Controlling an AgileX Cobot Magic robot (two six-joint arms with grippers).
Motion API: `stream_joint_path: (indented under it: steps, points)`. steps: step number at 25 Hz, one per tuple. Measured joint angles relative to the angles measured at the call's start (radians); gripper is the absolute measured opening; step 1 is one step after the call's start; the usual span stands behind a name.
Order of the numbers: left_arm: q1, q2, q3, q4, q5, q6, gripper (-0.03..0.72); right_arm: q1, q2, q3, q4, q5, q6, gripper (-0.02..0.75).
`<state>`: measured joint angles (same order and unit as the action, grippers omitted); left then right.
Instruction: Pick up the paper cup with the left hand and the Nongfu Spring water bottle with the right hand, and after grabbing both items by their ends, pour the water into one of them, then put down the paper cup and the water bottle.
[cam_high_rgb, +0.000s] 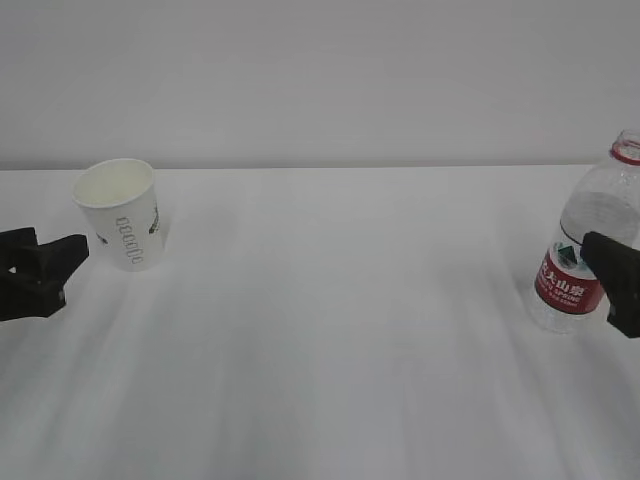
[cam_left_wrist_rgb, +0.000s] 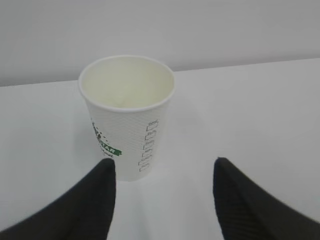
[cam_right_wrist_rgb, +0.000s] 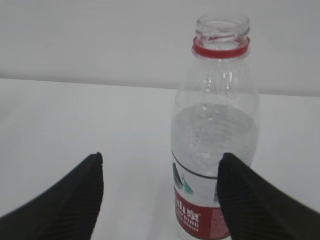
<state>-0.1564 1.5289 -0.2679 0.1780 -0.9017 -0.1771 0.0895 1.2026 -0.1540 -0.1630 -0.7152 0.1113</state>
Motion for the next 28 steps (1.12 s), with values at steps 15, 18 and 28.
stream_joint_path:
  steps: [15, 18, 28]
  points:
    - [0.0, 0.157, 0.076, 0.0, -0.234, 0.0, 0.451, 0.0, 0.214, 0.098, 0.148, -0.337, -0.037, 0.535]
    - [0.0, 0.163, 0.078, 0.012, -0.236, 0.0, 0.451, 0.0, 0.292, 0.098, 0.19, -0.406, -0.066, 0.535]
    - [0.0, 0.19, 0.078, 0.044, -0.239, 0.0, 0.451, 0.0, 0.451, 0.098, 0.224, -0.419, -0.079, 0.536]
